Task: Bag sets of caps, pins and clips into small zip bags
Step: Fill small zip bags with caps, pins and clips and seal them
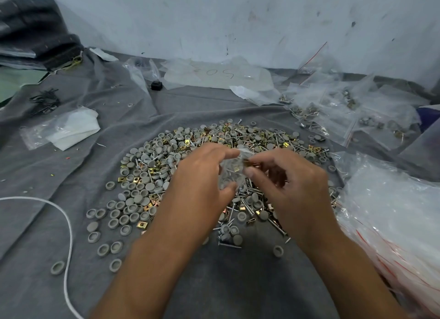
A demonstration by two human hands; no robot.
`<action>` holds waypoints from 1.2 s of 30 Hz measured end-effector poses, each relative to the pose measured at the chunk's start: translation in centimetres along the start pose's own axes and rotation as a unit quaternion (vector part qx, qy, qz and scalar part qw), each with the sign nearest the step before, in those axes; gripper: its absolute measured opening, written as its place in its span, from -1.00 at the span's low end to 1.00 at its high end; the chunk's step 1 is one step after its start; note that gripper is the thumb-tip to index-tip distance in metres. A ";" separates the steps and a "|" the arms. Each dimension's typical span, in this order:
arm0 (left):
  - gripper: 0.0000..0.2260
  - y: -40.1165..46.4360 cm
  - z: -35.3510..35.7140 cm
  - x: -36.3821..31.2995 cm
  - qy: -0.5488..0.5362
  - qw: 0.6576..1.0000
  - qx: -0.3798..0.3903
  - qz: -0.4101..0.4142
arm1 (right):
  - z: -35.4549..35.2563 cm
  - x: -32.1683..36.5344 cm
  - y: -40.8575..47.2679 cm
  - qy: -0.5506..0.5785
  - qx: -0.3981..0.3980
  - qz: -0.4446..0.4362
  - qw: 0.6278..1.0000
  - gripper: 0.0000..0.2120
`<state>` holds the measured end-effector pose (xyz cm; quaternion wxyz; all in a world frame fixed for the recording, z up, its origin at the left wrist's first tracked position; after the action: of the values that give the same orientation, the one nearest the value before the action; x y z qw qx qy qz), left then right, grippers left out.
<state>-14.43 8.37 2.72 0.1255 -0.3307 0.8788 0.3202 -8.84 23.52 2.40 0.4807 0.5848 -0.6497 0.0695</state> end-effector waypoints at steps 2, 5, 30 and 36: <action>-0.54 0.0 0.0 0.0 -0.002 1.000 -0.003 0.002 | 0.3 0.1 -0.1 -0.019 -0.016 0.005 1.000 -0.87; -0.54 0.0 0.0 0.1 0.000 1.000 -0.003 -0.002 | 0.1 0.2 -0.1 -0.009 -0.048 0.004 0.999 -0.87; -0.75 -0.2 -2.5 -1.1 0.013 0.977 -0.179 0.116 | -0.5 0.5 0.5 -0.016 -0.143 -0.103 0.984 -0.88; -0.67 -0.1 -2.4 -0.4 -0.277 0.945 -0.172 0.024 | -1.0 0.5 0.8 0.194 -0.079 0.028 0.977 -0.82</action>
<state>-14.13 6.95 4.72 0.2970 -0.2243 0.7486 0.5487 -8.85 24.11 3.63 0.6402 0.5022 -0.5634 0.1432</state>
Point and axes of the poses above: each hand's wrist, its own y-axis towards the middle knuckle, its own z-axis out of the palm, x = y × z, the point moved 4 cm from there along y, towards the middle knuckle, and after that the axes turned 14 degrees about z, right-handed, at the moved point
